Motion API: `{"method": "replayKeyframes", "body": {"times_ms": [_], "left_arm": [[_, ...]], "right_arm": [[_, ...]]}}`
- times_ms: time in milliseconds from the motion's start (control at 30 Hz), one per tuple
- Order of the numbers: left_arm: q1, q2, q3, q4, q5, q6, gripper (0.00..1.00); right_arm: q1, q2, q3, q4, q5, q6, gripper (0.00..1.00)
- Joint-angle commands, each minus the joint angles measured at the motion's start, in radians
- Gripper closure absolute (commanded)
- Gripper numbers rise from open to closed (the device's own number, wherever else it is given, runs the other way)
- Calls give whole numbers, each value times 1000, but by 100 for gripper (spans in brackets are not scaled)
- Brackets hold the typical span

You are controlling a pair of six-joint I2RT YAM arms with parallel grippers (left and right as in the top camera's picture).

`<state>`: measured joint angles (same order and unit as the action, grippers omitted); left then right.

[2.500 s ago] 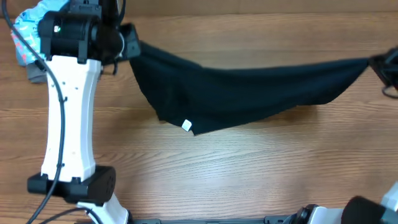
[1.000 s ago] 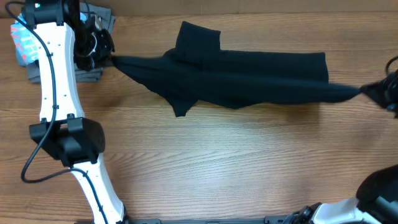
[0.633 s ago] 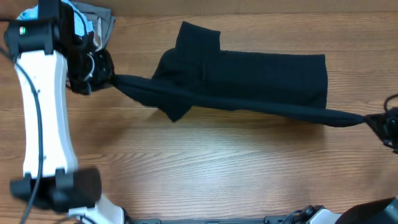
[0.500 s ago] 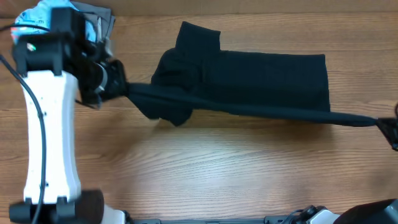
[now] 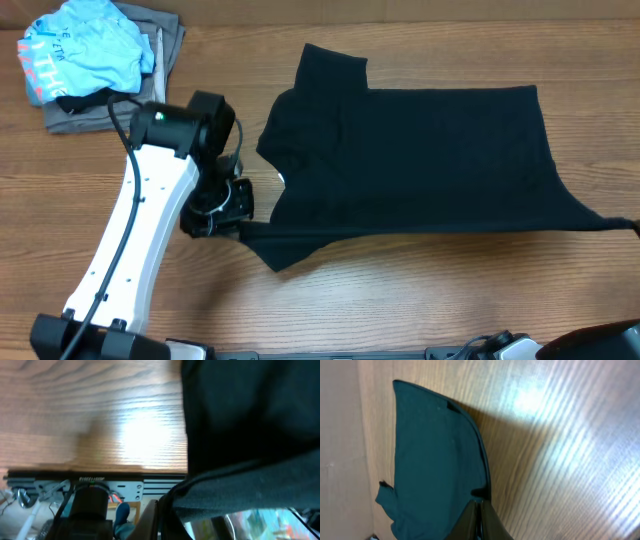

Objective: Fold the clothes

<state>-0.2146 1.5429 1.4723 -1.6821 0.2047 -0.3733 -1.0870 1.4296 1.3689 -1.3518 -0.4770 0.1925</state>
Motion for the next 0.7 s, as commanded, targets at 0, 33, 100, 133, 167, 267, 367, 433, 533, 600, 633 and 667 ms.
{"method": "replayKeyframes", "body": {"times_ms": [0, 33, 100, 133, 167, 267, 367, 433, 533, 600, 633, 667], "left_arm": [[5, -116, -30, -8, -89, -98, 96], [5, -140, -34, -8, -89, -113, 96], [-3, -185, -43, -8, -69, -126, 96], [-10, -209, -50, -8, -61, -125, 96], [-16, -228, -58, -8, -53, -126, 96], [-42, -282, -100, -8, -42, -148, 96], [-85, -312, -162, -8, -34, -183, 96], [-118, -315, -207, -3, -31, -198, 96], [-169, -315, -282, 36, -10, -211, 96], [-208, -315, -326, 80, 20, -211, 96], [-231, -315, -347, 106, 32, -215, 96], [-254, -314, -364, 130, 31, -232, 96]], "right_arm": [[-28, -13, 17, 7, 43, 31, 96], [-33, -15, 16, 8, 43, 46, 96], [-39, -18, 16, 9, 43, 56, 96], [-39, -18, 16, 7, 43, 56, 96], [-39, -18, 14, 3, 45, 56, 96], [-39, -18, 5, -8, 60, 56, 96], [-40, -23, -14, 6, 85, 78, 96], [-40, -23, -21, 12, 84, 79, 96], [-40, -24, -21, 11, 98, 99, 96], [-40, -23, -21, 11, 104, 105, 96], [-40, -24, -21, 8, 112, 117, 96], [-40, -24, -21, 4, 122, 127, 96]]}}
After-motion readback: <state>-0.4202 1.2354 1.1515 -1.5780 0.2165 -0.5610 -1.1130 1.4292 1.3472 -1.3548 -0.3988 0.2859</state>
